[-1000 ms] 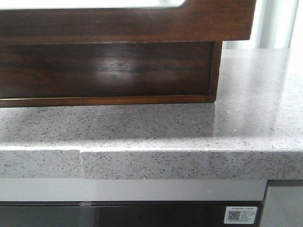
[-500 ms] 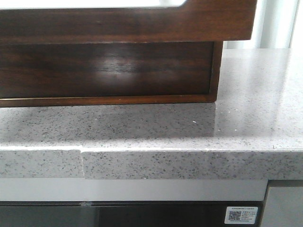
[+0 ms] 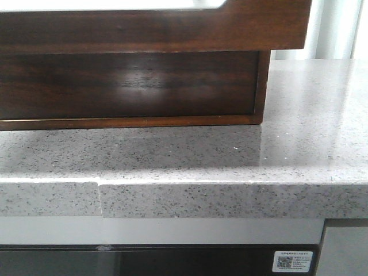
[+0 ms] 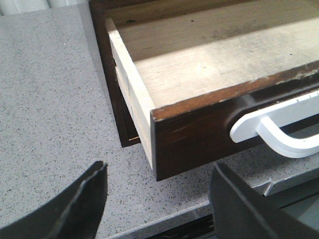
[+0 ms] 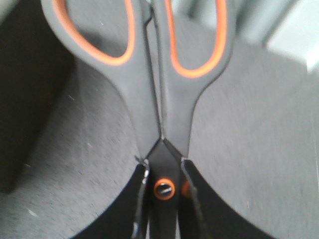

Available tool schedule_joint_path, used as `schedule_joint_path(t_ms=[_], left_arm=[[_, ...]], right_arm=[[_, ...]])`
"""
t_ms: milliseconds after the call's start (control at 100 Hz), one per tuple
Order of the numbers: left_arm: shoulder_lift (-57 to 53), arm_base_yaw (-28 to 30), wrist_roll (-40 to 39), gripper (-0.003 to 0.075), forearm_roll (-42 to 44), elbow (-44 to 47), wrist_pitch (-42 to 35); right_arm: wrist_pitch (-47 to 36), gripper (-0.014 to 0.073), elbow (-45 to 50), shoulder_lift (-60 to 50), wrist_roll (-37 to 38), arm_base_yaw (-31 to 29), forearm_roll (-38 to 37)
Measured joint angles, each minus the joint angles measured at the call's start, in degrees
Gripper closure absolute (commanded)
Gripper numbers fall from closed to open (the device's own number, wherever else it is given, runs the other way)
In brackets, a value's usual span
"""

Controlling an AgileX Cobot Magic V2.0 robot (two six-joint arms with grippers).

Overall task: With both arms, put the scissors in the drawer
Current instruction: 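Lift the scissors with the right gripper and carry them over the open drawer, then lower the scissors into the drawer and open the right gripper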

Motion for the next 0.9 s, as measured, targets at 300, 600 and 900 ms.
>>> schedule_joint_path(t_ms=[300, 600, 900], left_arm=[[0.0, 0.0, 0.0, 0.0300, 0.0, 0.0, 0.0], [0.0, 0.0, 0.0, 0.0300, 0.0, 0.0, 0.0], [0.0, 0.0, 0.0, 0.0300, 0.0, 0.0, 0.0]], right_arm=[[1.9, 0.0551, -6.3, -0.4, -3.6, 19.9, 0.0], [0.0, 0.0551, -6.8, 4.6, -10.8, 37.5, -0.2], [-0.7, 0.0551, -6.8, 15.9, -8.5, 54.0, -19.8]])
